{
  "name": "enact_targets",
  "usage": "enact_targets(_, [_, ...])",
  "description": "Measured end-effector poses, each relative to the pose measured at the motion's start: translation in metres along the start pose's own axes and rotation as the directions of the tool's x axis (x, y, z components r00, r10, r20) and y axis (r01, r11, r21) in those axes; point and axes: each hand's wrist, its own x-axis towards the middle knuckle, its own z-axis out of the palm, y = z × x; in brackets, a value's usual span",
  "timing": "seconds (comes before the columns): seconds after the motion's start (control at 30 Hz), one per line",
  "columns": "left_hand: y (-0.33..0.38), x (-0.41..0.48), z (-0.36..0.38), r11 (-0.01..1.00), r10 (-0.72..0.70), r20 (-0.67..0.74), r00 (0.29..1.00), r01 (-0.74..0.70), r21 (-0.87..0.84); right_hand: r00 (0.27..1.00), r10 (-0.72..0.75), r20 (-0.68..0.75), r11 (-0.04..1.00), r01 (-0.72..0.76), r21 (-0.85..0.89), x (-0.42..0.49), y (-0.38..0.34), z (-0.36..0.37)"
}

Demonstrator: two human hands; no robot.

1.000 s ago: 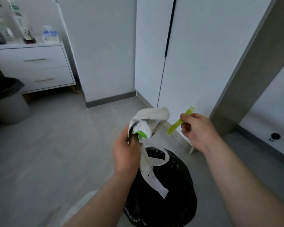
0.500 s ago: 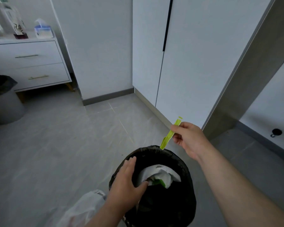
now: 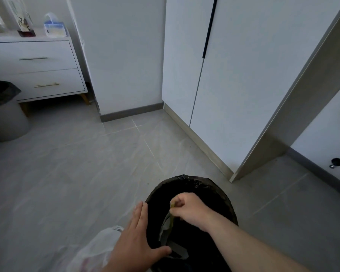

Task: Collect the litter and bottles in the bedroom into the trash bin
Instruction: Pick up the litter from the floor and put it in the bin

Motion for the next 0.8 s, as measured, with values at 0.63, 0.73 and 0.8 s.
enact_targets(0.63, [-0.038, -0.036, -0.029, 0.995, -0.010, -0.010, 1.000, 0.009, -0.098, 0.910, -0.414, 0.027, 0.739, 0.353, -0.574, -0.022, -0.012, 0.025])
enact_targets(0.73, [-0.089, -0.084, -0.042, 0.984, -0.128, -0.129, 0.983, 0.109, -0.141, 0.793, -0.607, 0.048, 0.655, 0.534, -0.534, -0.042, -0.061, 0.055])
enact_targets(0.8, [-0.129, -0.124, -0.042, 0.946, -0.285, -0.181, 0.941, 0.246, -0.209, 0.711, -0.694, 0.117, 0.576, 0.645, -0.503, -0.051, -0.084, 0.087])
